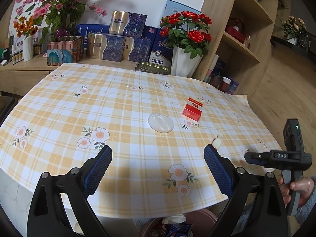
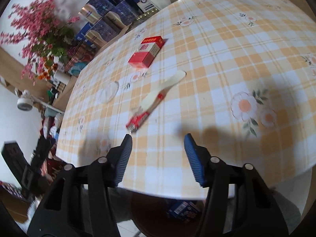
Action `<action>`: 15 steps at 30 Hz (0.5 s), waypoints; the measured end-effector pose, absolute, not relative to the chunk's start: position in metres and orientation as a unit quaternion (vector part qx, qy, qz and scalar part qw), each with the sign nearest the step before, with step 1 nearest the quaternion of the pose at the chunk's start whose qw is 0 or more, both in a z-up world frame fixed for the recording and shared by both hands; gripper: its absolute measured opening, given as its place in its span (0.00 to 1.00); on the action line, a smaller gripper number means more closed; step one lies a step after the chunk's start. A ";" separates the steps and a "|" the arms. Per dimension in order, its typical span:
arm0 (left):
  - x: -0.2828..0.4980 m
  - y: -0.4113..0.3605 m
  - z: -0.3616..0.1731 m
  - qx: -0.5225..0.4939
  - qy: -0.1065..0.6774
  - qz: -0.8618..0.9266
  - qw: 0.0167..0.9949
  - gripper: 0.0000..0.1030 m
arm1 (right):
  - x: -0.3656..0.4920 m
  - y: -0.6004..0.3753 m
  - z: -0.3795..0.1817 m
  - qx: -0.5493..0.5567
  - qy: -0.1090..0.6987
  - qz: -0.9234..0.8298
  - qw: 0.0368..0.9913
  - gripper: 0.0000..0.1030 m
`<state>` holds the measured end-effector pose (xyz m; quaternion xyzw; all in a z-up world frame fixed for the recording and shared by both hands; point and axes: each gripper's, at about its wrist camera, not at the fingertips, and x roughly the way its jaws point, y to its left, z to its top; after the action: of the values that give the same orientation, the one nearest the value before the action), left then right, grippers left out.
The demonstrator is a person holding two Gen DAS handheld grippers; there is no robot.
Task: Collect trash
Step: 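Move both tools back over the table toward the white plastic spoon, then grasp the red-wrapped white plastic spoon with the right tool and lift it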
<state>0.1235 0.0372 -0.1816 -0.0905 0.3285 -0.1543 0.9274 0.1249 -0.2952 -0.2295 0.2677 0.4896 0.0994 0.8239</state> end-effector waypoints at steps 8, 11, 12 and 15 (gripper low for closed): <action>0.140 0.037 -0.194 -0.095 0.347 -0.157 0.920 0.83 | 0.176 -0.294 -0.248 0.358 0.516 0.087 0.774 0.41; 0.144 0.037 -0.198 -0.099 0.351 -0.160 0.917 0.83 | 0.191 -0.295 -0.255 0.387 0.523 0.065 0.757 0.39; 0.145 0.037 -0.199 -0.099 0.351 -0.161 0.917 0.83 | 0.195 -0.296 -0.256 0.390 0.522 0.056 0.756 0.39; 0.146 0.037 -0.201 -0.101 0.352 -0.162 0.916 0.82 | 0.206 -0.300 -0.258 0.402 0.518 0.035 0.754 0.39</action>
<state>0.1459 0.0369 -0.2010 -0.1010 0.3523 -0.1625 0.9161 0.2063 -0.3001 -0.2583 0.4021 0.5176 0.0350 0.7544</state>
